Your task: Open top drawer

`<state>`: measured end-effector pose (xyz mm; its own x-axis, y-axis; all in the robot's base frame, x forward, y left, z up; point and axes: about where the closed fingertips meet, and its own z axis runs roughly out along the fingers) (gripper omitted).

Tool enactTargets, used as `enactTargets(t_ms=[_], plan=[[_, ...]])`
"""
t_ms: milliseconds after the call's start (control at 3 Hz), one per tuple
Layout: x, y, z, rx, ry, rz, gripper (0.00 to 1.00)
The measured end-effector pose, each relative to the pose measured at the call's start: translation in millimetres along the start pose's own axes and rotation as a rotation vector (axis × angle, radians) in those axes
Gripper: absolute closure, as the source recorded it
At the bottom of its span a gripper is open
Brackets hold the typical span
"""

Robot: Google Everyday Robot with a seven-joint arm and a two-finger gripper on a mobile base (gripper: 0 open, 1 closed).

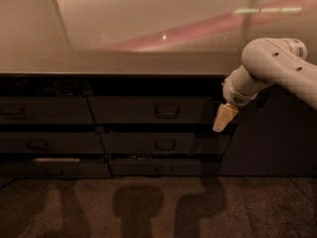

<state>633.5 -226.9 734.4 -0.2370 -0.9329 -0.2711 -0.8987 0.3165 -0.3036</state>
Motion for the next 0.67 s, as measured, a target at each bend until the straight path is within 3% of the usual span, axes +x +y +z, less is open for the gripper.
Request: enactTargets(t_ms=[667], plan=[[30,12,59,-0.122,0.072,0.025,0.0]])
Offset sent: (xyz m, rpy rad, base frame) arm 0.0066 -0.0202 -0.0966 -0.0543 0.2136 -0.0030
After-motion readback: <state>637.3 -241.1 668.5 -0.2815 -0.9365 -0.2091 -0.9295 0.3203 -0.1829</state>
